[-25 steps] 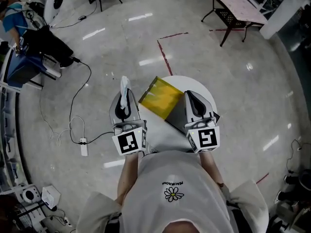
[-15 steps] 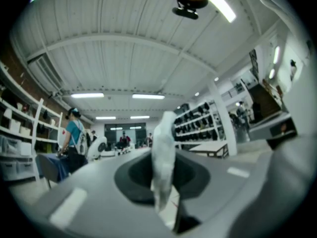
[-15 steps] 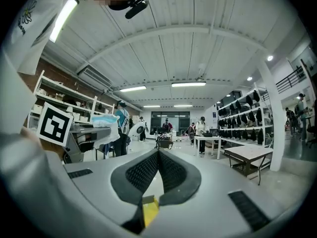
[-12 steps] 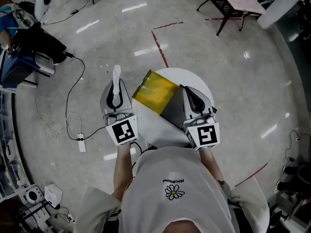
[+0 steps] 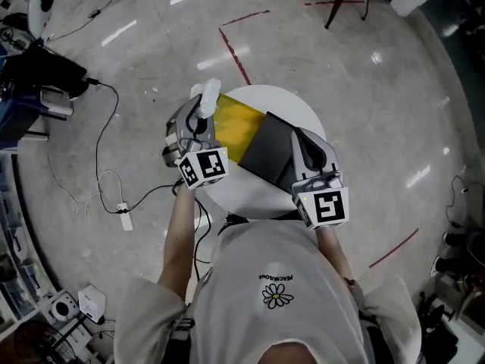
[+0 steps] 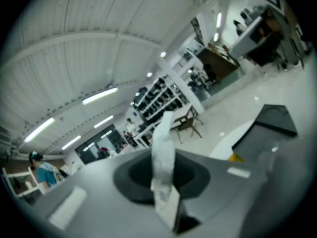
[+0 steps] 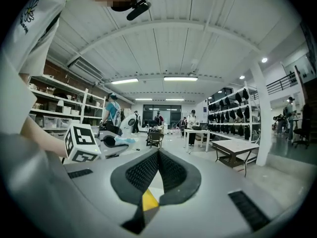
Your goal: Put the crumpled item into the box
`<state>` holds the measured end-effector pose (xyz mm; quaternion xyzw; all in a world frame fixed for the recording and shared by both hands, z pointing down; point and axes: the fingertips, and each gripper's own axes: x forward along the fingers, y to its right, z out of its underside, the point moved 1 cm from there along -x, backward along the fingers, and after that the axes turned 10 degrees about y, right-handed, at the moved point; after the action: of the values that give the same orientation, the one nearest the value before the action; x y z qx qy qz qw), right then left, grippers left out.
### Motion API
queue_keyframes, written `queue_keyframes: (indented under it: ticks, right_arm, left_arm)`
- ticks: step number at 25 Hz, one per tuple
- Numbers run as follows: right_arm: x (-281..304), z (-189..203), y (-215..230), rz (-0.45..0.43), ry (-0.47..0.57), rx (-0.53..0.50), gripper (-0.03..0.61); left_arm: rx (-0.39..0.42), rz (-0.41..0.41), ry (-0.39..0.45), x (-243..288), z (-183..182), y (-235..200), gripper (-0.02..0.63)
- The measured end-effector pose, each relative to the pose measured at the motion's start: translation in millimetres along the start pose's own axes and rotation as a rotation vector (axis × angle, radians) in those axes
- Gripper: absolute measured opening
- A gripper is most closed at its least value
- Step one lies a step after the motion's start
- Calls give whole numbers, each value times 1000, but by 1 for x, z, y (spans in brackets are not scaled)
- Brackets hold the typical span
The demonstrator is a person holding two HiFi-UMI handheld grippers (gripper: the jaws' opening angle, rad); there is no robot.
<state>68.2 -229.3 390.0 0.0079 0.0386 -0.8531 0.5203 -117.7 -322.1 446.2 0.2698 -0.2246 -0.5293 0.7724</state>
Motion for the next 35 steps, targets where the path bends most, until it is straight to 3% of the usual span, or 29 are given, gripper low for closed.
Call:
queue_keyframes:
  ticks: [7, 14, 26, 29, 35]
  right_arm:
    - [-20, 13, 15, 46, -40, 6, 2]
    - [-36, 23, 27, 89, -80, 6, 2]
    - [-52, 32, 33, 115, -114, 39, 2]
    - [-52, 34, 32, 113, -117, 50, 2]
    - [-55, 38, 30, 115, -121, 94, 2]
  left_arm:
    - [208, 228, -141, 29, 57, 86, 43]
    - [187, 434, -308, 40, 116, 157, 46]
    - [313, 672, -385, 35, 144, 211, 54]
    - [279, 779, -433, 28, 153, 225, 96]
    - [96, 898, -474, 23, 146, 232, 174]
